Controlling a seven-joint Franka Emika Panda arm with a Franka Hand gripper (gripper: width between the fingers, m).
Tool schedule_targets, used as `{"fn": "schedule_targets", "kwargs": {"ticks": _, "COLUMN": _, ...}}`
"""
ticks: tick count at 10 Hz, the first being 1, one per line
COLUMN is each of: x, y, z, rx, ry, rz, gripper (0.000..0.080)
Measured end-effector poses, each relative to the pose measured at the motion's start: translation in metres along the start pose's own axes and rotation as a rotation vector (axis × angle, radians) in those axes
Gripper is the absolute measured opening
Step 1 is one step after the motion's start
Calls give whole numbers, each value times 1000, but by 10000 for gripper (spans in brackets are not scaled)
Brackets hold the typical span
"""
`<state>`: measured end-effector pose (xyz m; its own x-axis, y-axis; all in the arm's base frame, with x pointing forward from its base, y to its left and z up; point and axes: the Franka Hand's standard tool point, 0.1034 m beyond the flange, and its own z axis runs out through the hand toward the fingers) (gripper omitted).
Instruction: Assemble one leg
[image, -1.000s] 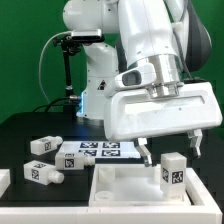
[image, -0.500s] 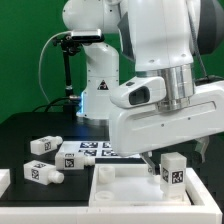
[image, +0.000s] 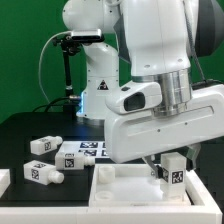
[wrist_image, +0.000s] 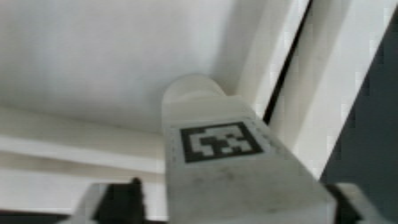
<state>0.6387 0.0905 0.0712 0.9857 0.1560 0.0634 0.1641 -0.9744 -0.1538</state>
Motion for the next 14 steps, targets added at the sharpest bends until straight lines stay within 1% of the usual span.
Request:
{"fn": "schedule_targets", "kwargs": {"ticks": 1, "x": 0, "y": -1, "z": 0, "rx": 1, "ry": 0, "rz": 82, "gripper": 286}}
{"fn": "schedule_targets", "kwargs": {"ticks": 3, "x": 0, "y": -1, "z": 1, "rx": 1, "ry": -1, "rz": 175, "gripper": 286}}
{"fn": "schedule_targets", "kwargs": {"ticks": 7, "x": 4, "y": -13, "z": 3, "rx": 16, "ry": 7, "rz": 794, "gripper": 286}}
{"fn": "schedule_targets", "kwargs": {"ticks": 9, "x": 4, "y": -14, "z": 4, "rx": 45, "ry": 8, "rz": 1094, "gripper": 287}}
{"fn": "schedule_targets", "kwargs": {"ticks": 10, "x": 3, "y": -15, "z": 5, "rx": 54, "ry": 4, "rz": 1170, "gripper": 287}}
{"fn": "schedule_targets", "kwargs": {"ticks": 12, "x": 3, "y": -15, "z": 5, "rx": 57, "ry": 2, "rz": 1213, "gripper": 287}}
{"fn": "schedule_targets", "kwargs": {"ticks": 13, "x": 3, "y": -17, "z": 5, "rx": 54, "ry": 4, "rz": 1146, "gripper": 384}}
{"fn": "schedule_targets", "kwargs": {"ticks": 14, "x": 4, "y": -27, "z": 5, "rx": 49, "ry": 8, "rz": 1024, "gripper": 534}}
